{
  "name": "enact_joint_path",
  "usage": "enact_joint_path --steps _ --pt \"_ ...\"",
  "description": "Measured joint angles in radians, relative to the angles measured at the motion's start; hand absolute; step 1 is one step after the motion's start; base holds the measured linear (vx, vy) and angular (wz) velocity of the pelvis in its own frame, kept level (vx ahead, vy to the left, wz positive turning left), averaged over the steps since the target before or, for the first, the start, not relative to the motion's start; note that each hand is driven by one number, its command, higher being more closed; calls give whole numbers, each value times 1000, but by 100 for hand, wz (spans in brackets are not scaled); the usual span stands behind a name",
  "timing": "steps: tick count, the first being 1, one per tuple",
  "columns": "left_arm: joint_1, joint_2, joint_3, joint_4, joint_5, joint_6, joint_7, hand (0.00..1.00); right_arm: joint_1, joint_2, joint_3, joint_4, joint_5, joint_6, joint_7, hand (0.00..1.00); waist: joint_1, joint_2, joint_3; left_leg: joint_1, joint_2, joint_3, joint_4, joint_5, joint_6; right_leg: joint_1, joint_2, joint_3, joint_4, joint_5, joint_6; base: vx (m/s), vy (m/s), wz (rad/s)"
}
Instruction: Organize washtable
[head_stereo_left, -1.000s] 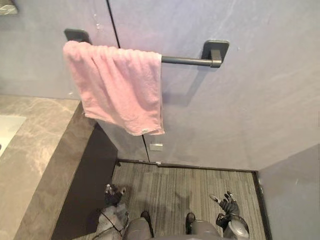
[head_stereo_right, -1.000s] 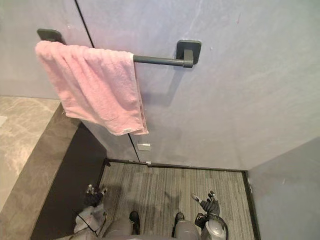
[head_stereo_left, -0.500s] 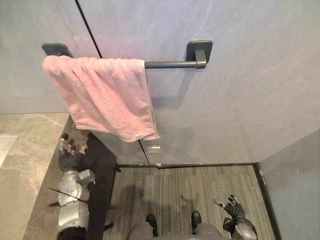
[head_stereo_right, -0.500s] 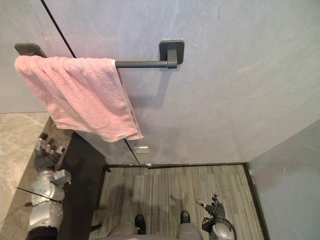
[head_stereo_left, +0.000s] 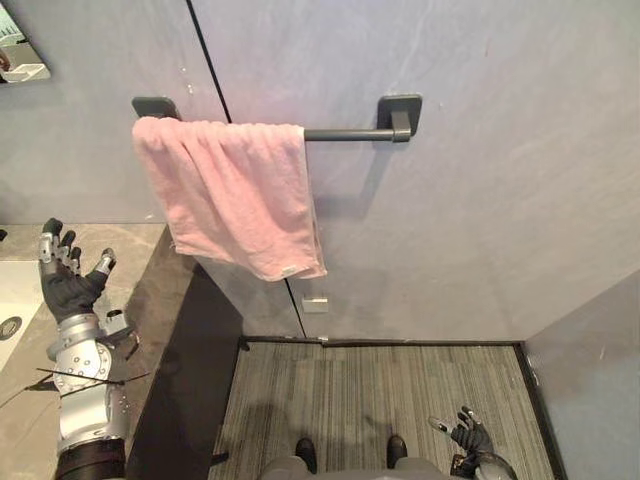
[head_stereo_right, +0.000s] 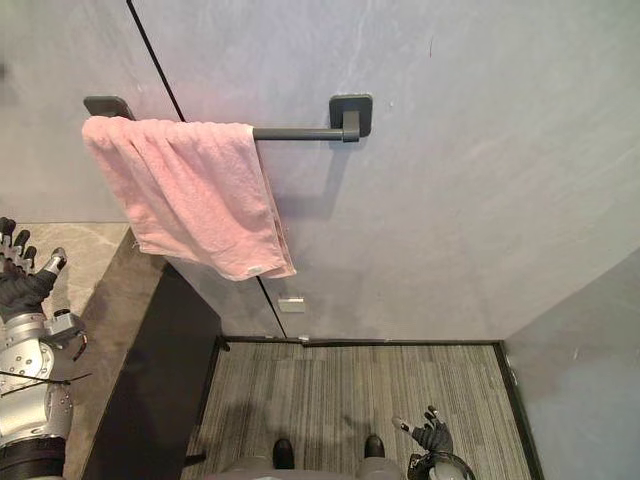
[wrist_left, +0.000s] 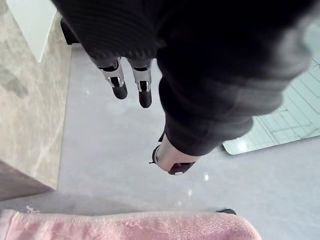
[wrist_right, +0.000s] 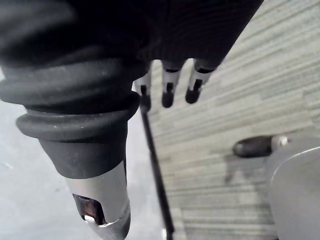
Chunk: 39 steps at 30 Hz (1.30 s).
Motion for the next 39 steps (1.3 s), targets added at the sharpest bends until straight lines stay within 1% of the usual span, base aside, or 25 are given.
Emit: enact_joint_path --steps 4,6,9,12,14,16,17,19,22,24,26,29,34,36,39 --pt "-35 73 -5 4 -2 0 -9 0 12 1 0 0 0 0 1 0 0 -4 -10 2 -7 0 -20 7 3 0 -4 1 -13 7 10 0 0 0" --pt "-56 122 -23 9 -2 0 -28 0 15 2 0 0 0 0 3 0 -1 -4 -11 2 -9 2 -20 9 6 0 -6 3 -14 7 10 17 7 -1" --pt "-114 223 -89 40 -3 -1 -75 0 18 1 -1 -5 0 0 12 0 -2 -5 -11 0 -10 6 -23 9 6 -5 -6 5 -15 8 10 4 -2 -2" --pt "-176 276 -156 72 -7 -4 -118 0 18 0 -1 -12 0 -1 24 0 -4 -5 -11 -16 -9 20 -26 9 6 -28 -5 19 -14 10 9 -4 -11 -14" --pt "-213 286 -189 97 -21 -4 -138 0 19 -1 -3 -13 0 -1 24 0 -6 -6 -11 -26 -8 30 -25 8 6 -40 -4 28 -14 14 8 -5 -9 -13" --pt "-251 306 -232 125 -33 -4 -151 0 15 0 -3 -19 0 -1 24 0 -24 -12 -11 -56 -7 39 -16 7 6 -70 -4 38 -12 20 8 -22 -7 -11" --pt "-262 312 -240 136 -60 -15 -149 0 16 0 -4 -37 0 -1 24 0 -24 -15 -8 -72 -6 45 -13 8 6 -87 -2 44 -13 25 4 -31 -8 -14" --pt "-282 316 -246 159 -83 -24 -161 0 20 -1 -5 -42 0 -1 24 0 -17 -23 1 -75 -3 50 -10 7 6 -90 0 49 -13 28 5 -35 -16 -8" --pt "-327 321 -275 190 -103 -23 -163 0 19 0 -4 -50 0 -1 23 0 1 -29 2 -76 -2 59 -10 7 6 -103 1 55 -11 31 4 -52 -8 -7" --pt "-346 323 -284 211 -124 -23 -169 0 16 1 -3 -50 0 -1 23 0 0 -29 2 -82 -2 60 -10 7 5 -108 0 55 -11 31 3 -61 -1 -2" --pt "-360 342 -316 238 -140 -20 -182 0 12 1 -2 -50 1 -1 23 0 -1 -32 4 -93 -3 68 -10 5 1 -124 -2 56 -10 31 1 -53 0 -5" --pt "-382 344 -356 285 -157 -15 -187 0 12 1 -1 -49 1 -1 23 0 -1 -34 5 -103 -4 81 -9 5 1 -139 -4 63 -10 35 -1 -38 5 -11" --pt "-390 346 -362 314 -159 -22 -203 0 -14 1 0 -48 1 0 22 0 0 -45 25 -138 -6 84 5 6 2 -160 -7 63 -14 48 0 0 0 0" --pt "-399 347 -378 343 -161 -15 -205 0 -18 1 1 -49 1 -1 22 0 0 -50 34 -139 -6 85 9 6 2 -160 -7 64 -14 49 2 0 0 0" --pt "-413 346 -419 397 -161 17 -224 0 -18 1 1 -48 1 -1 22 0 -4 -59 46 -146 -6 88 10 6 3 -175 -7 72 -15 53 1 -5 0 -7"
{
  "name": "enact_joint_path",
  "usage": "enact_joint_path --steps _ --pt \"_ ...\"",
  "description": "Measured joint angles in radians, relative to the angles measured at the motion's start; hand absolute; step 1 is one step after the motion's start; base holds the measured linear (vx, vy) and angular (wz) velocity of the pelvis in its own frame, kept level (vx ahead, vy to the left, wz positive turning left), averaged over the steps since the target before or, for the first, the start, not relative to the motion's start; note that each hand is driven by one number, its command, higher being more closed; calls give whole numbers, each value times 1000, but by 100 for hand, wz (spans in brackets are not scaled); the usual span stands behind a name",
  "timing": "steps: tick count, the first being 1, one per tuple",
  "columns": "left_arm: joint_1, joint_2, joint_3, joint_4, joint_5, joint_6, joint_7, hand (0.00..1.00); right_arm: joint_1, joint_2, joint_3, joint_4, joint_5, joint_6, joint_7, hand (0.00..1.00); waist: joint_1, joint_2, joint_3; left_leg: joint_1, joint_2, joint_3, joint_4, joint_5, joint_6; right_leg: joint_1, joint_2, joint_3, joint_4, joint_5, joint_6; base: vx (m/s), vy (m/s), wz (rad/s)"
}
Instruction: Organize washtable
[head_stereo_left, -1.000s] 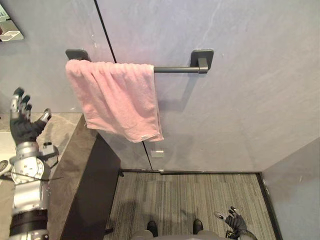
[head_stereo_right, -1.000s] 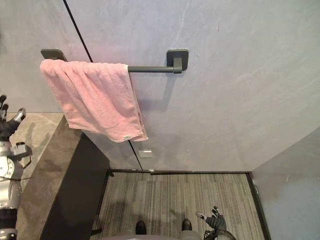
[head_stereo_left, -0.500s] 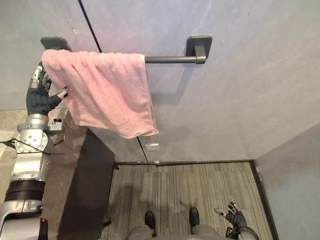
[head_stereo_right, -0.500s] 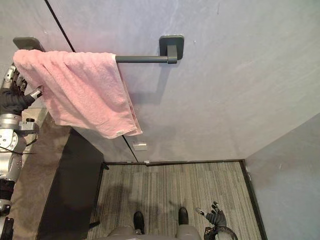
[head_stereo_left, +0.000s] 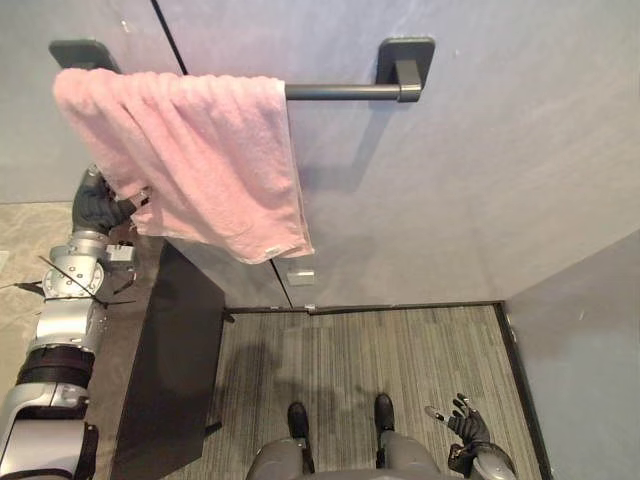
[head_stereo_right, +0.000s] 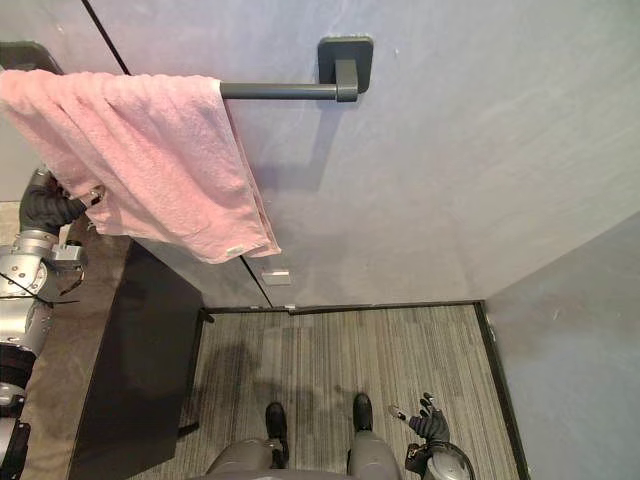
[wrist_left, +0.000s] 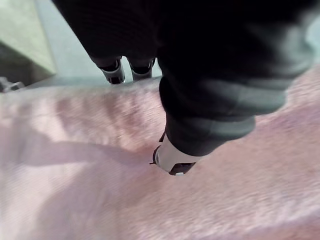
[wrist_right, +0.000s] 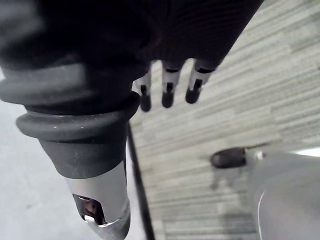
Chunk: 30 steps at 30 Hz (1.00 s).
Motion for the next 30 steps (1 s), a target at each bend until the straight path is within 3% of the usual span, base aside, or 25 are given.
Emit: enact_joint_path --steps 4,10,11,15,17,22,26,30 --pt "0 -13 -12 33 1 21 -2 0 -5 0 0 4 0 0 0 0 -24 -4 18 -10 0 3 11 2 4 -2 0 5 -5 11 4 6 0 -5" --pt "-16 -36 -53 70 5 31 -8 0 -24 -6 0 8 0 0 -1 0 -33 -4 25 -12 2 8 12 1 6 -1 2 7 -17 17 -4 10 -2 -2" --pt "-16 -48 -53 79 6 33 -20 100 -33 -10 1 5 -2 0 -1 0 -40 -4 26 -12 1 7 12 1 6 0 1 7 -18 17 -4 0 0 0" --pt "-17 -49 -53 89 14 36 -20 100 -36 -21 5 -80 -2 1 -1 0 -48 -4 42 -12 0 6 11 1 6 0 0 8 -22 18 -5 -8 1 -1" --pt "-17 -49 -53 89 24 38 -19 100 -31 -38 31 -209 0 0 1 0 -50 -5 44 -15 -1 10 11 1 6 0 0 18 -33 23 -6 -26 3 -7" --pt "-46 -49 -53 89 40 44 -15 100 -84 -177 113 -578 46 -38 67 0 -46 -13 49 -31 -2 15 19 1 6 -16 -1 36 -34 37 7 -10 1 -3" --pt "-64 -49 -53 86 40 45 -11 100 -258 -297 159 -690 111 -68 107 0 -47 -21 54 -32 -3 15 25 1 7 -15 -2 38 -34 44 11 0 0 0" --pt "-75 -49 -58 78 37 45 -12 100 -444 -390 235 -697 209 -69 109 0 -44 -20 54 -32 -3 12 26 2 8 -14 -2 37 -34 47 11 -5 1 1"
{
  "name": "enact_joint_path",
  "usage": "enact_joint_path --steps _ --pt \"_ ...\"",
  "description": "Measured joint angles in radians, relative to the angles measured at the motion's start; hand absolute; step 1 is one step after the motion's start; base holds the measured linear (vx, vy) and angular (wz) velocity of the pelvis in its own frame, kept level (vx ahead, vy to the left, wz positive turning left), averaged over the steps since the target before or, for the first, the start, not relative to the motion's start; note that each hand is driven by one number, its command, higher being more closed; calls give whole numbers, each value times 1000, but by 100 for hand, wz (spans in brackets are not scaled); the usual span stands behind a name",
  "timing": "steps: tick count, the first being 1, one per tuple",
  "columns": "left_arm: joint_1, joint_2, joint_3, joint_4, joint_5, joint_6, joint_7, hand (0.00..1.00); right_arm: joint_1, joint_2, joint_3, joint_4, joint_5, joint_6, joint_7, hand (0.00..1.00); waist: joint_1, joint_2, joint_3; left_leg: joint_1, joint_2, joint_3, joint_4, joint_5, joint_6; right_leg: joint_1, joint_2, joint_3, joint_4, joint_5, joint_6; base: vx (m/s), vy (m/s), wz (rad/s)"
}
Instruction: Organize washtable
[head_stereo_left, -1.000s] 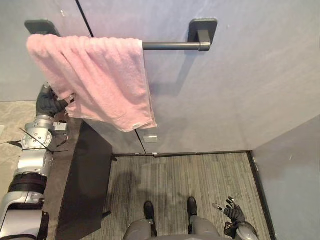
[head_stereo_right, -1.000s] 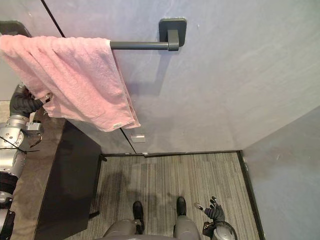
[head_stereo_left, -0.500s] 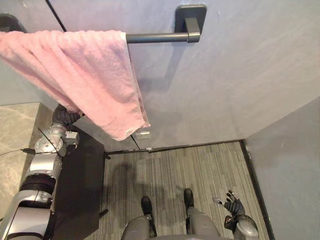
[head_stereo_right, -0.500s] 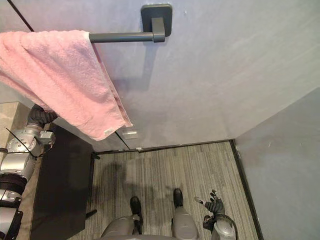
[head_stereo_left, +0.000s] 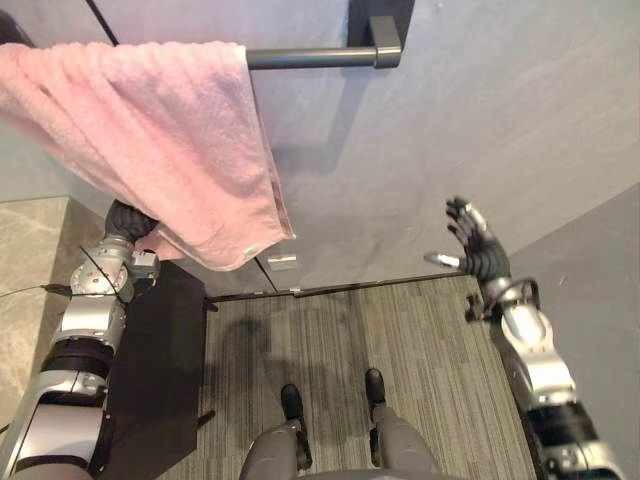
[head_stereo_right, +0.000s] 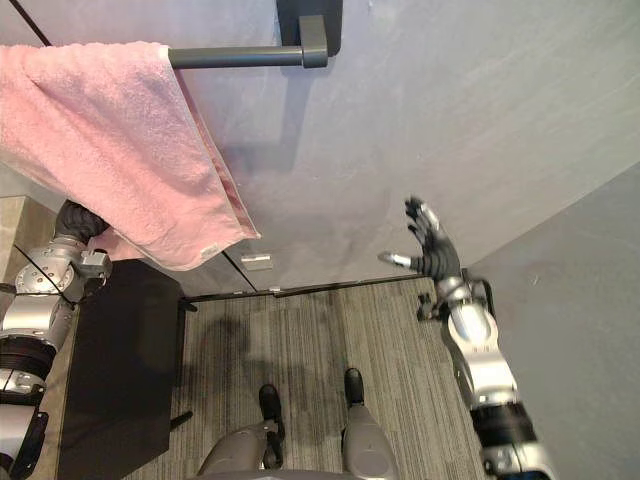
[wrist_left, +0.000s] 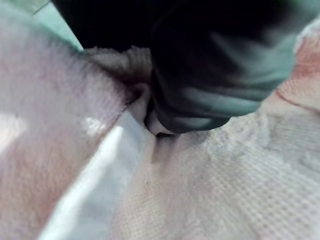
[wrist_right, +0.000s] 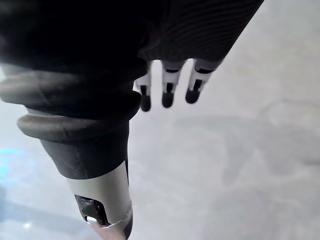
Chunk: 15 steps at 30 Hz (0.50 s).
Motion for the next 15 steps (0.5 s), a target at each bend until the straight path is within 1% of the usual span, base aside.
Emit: enact_joint_path --steps 3,5,9,12,15 --pt "-19 0 -25 -27 -20 1 -1 100 -128 -52 90 3 95 0 0 0 12 0 0 0 0 -10 4 0 1 7 0 -8 0 0 0 -15 0 8" --pt "-30 0 -39 -70 -40 1 -3 100 -245 -75 181 40 155 0 0 0 22 1 0 0 0 -20 7 1 1 13 0 -16 0 0 0 -11 2 10" --pt "-71 -4 -61 -84 -63 -1 -5 100 -408 -82 266 176 197 4 -11 0 31 9 5 -8 -1 -43 8 9 11 16 0 -31 0 5 -7 -18 6 16" --pt "-108 -40 -79 -87 -78 -3 5 100 -565 -79 364 337 230 19 -24 0 45 23 14 -11 -3 -53 1 18 14 15 0 -34 0 8 -11 -30 9 8" --pt "-139 -59 -106 -88 -98 -5 16 100 -630 -59 429 378 258 35 -24 0 45 30 18 -14 -2 -70 -12 35 12 15 3 -48 1 10 -13 -32 -4 13"
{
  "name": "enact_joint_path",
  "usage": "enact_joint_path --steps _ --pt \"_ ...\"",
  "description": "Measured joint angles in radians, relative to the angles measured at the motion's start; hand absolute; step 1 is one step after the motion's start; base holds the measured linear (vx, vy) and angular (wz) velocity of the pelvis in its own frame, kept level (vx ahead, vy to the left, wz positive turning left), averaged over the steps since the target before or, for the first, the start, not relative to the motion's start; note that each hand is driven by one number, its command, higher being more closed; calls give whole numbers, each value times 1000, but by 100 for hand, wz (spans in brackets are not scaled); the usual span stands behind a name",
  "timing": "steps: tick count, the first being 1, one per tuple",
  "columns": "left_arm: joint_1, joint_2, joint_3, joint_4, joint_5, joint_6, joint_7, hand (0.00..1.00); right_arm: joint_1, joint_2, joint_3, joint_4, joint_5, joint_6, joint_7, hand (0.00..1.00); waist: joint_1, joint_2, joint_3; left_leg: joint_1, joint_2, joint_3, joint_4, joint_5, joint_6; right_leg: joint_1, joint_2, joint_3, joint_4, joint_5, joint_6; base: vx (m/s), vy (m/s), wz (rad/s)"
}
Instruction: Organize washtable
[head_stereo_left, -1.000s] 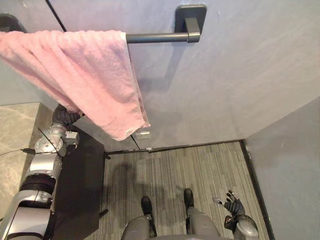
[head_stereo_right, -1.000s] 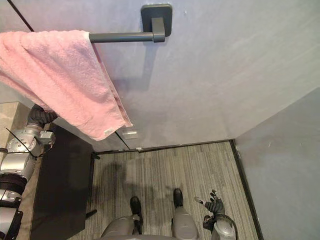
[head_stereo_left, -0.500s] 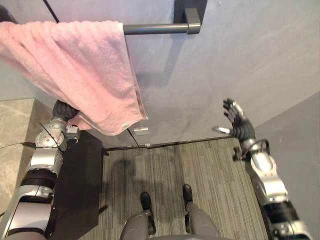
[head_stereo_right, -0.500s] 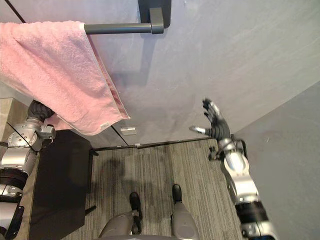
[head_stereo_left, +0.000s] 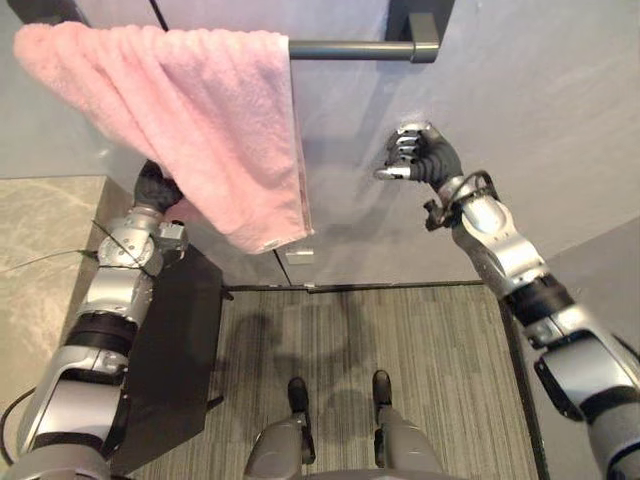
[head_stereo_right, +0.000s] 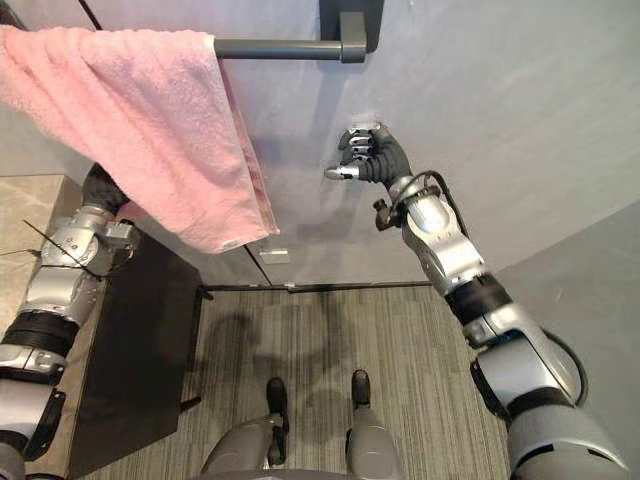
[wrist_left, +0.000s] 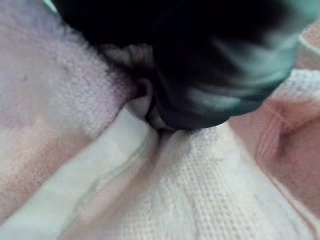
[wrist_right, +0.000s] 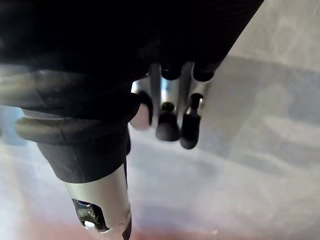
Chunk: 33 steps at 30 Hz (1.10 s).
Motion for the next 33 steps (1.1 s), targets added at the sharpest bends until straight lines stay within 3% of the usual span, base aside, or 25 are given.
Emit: enact_joint_path --steps 9,13,23,24,29,33 --pt "-45 -44 -41 0 -20 -1 20 100 -189 148 49 165 66 37 -1 0 -7 22 9 -5 4 -51 -40 44 -18 -7 14 -19 2 4 -11 -62 -12 9" --pt "-63 -90 -48 23 -20 0 26 100 -287 246 49 236 94 40 -41 0 4 36 7 -5 13 -70 -85 87 -29 -18 25 -38 1 9 -17 -52 -27 13" --pt "-131 -143 -81 98 -17 2 47 100 -413 411 49 308 53 38 -88 0 13 37 6 -14 27 -115 -99 113 -36 -10 42 -74 -2 19 -21 29 -26 12" --pt "-134 -151 -81 99 -17 2 50 100 -413 416 49 316 41 38 -89 100 13 37 6 -14 27 -118 -99 114 -36 -8 41 -76 -5 19 -21 65 -14 7" --pt "-144 -175 -81 99 -16 3 63 100 -413 435 49 331 1 38 -107 100 11 37 6 -14 28 -134 -99 114 -36 5 44 -89 -15 19 -21 39 -13 9" --pt "-146 -175 -80 99 -14 7 65 100 -412 396 48 338 -38 39 -109 100 9 37 6 -4 31 -142 -99 114 -37 20 47 -90 -18 18 -22 19 -8 5"
